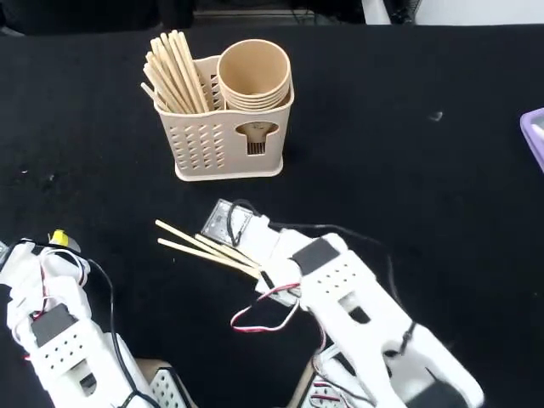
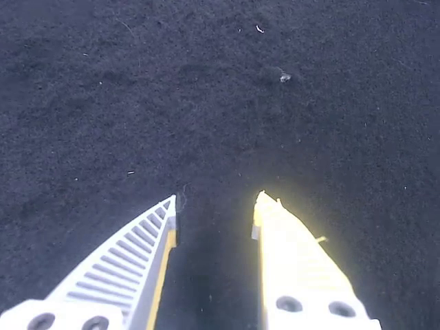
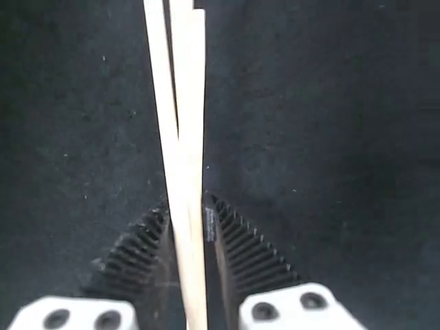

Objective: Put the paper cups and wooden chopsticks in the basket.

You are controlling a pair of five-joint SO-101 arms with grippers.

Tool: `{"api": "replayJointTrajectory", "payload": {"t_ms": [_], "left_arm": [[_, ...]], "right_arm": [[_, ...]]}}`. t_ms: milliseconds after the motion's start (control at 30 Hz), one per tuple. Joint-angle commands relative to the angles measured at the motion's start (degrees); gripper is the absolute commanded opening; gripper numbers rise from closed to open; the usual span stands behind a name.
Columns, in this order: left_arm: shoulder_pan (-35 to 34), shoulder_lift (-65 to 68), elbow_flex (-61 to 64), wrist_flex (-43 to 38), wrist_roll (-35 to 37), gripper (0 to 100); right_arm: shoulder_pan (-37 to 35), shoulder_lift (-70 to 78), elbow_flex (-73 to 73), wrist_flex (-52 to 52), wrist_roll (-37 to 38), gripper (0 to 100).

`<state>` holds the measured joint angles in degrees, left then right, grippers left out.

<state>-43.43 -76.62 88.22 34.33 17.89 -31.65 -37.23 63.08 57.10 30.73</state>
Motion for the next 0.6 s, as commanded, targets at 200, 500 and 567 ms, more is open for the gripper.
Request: {"api": "replayJointTrajectory", "payload": {"t_ms": [200,500,567], "left_arm": [[0.7,-0.8,-3.0,-0.9,-0.2,19],[0.7,-0.8,-3.0,-0.9,-0.2,19],[0.7,-0.8,-3.0,-0.9,-0.2,19]], "right_arm": [[0.5,-4.6,3.8,-4.5,4.7,1.1],[0.6,-4.6,7.3,-1.0,6.1,12.0],[0.6,-4.6,7.5,0.0,6.1,13.3]]}}
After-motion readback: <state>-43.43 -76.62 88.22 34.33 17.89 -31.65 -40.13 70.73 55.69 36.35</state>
